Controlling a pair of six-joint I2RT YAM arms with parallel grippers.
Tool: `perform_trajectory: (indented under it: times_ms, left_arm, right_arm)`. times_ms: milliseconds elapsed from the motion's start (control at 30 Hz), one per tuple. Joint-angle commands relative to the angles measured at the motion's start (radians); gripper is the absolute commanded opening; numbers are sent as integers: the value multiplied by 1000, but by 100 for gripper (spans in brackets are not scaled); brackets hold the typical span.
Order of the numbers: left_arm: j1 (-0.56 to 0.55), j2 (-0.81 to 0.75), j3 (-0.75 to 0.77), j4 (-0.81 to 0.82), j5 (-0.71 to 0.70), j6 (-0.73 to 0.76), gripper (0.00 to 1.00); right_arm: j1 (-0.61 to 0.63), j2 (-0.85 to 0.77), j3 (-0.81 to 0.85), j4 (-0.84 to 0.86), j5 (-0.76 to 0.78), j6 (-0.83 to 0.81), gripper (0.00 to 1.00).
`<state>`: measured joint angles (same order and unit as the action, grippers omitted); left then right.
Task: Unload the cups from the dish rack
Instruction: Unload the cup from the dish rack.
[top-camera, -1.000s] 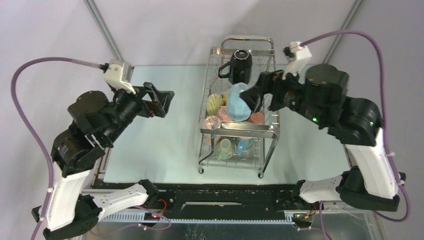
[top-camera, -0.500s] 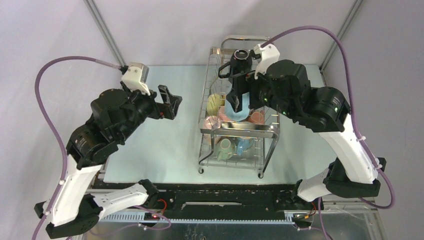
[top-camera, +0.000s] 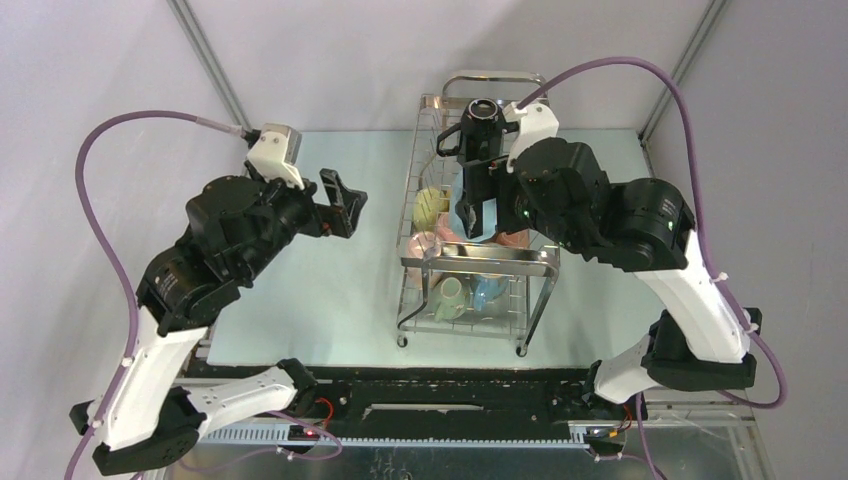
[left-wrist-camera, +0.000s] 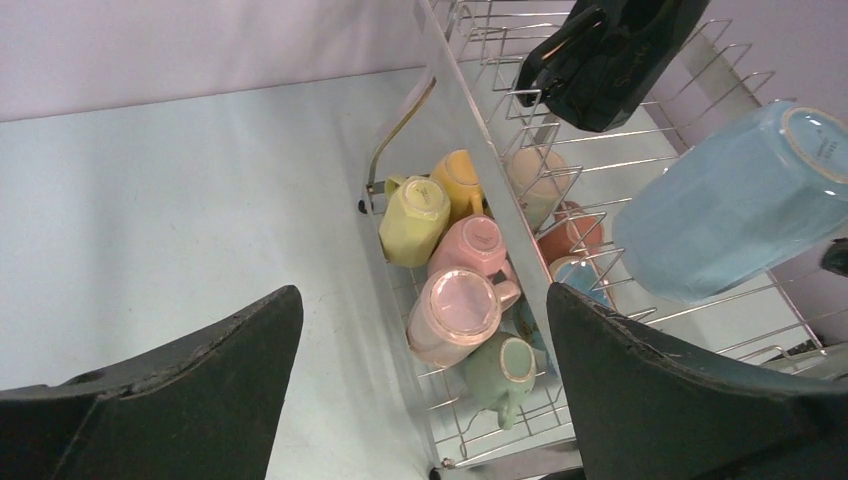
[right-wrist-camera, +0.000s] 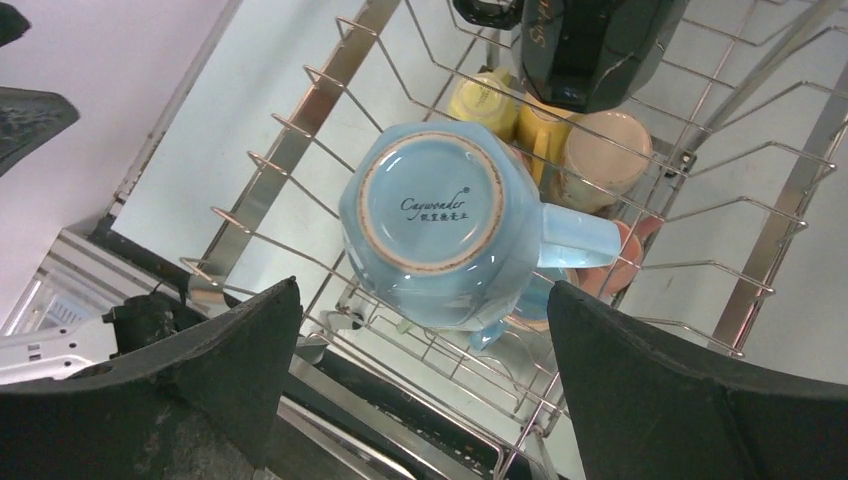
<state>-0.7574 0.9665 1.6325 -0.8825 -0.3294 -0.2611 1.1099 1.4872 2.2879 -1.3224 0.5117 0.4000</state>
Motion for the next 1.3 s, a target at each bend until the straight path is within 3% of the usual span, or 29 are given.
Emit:
perform_trajectory:
  times_ms: [0, 400, 667, 1267]
  left_arm:
    - [-5, 9, 6, 83, 71, 26, 100]
    - [-31, 191, 161, 206, 503, 169, 100]
    - [-127, 312, 235, 215, 520, 260, 100]
    - [-157, 519, 357, 162, 570, 306, 100]
  right_arm:
    - [7, -15, -11, -15, 72, 69, 100]
    - [-53, -94, -21, 40, -12, 60, 100]
    - [-120, -179, -25, 39, 18, 64, 100]
    - [-142, -245, -90, 26, 3, 71, 100]
